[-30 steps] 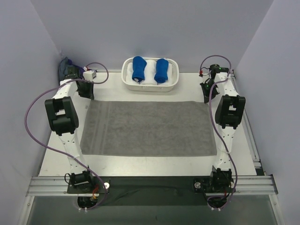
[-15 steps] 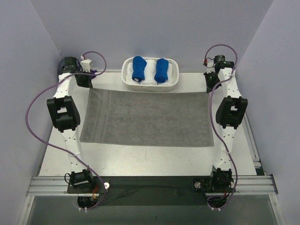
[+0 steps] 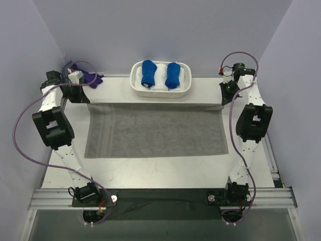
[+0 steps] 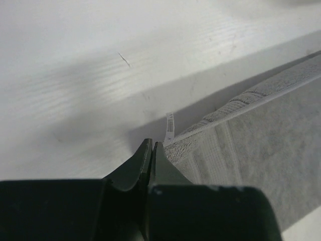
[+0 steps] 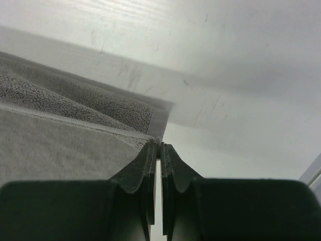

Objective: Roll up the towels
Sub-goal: Fold the towel

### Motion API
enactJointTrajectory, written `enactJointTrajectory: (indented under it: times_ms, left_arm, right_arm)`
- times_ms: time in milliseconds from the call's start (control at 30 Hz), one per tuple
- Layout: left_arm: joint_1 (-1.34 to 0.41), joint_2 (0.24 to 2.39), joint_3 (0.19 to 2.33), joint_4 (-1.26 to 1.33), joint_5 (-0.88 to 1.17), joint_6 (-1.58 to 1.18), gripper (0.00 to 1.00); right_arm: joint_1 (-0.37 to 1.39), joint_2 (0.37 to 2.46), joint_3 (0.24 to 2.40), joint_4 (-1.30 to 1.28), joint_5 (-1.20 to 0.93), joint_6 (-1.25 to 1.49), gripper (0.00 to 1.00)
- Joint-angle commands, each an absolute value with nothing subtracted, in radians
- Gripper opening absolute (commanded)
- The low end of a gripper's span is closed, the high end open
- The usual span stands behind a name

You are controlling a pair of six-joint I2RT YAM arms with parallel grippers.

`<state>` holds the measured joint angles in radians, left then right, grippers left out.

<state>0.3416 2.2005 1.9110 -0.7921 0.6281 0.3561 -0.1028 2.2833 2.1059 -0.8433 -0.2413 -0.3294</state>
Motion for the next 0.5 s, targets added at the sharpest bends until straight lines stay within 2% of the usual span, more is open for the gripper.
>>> enactJointTrajectory:
  times_ms: [0,167,467]
  left_arm:
    - [0.396,2.060,1.852,-0.833,0.767,0.478,0.00]
    - [0.407,1.979,1.772,-0.994,0.782,0.683,0.00]
    - [0.434,1.901,1.595,-1.230,0.606,0.912,0.00]
  right_arm:
    - [-0.127,2.135,2.042,-0.888,-0.267,-0.374,0.00]
    - [-0.127,2.063,1.964,-0.963,-0.279,-0.440,0.00]
    - [-0.181,2.017,1.784,-1.045,-0.203,-0.528,0.00]
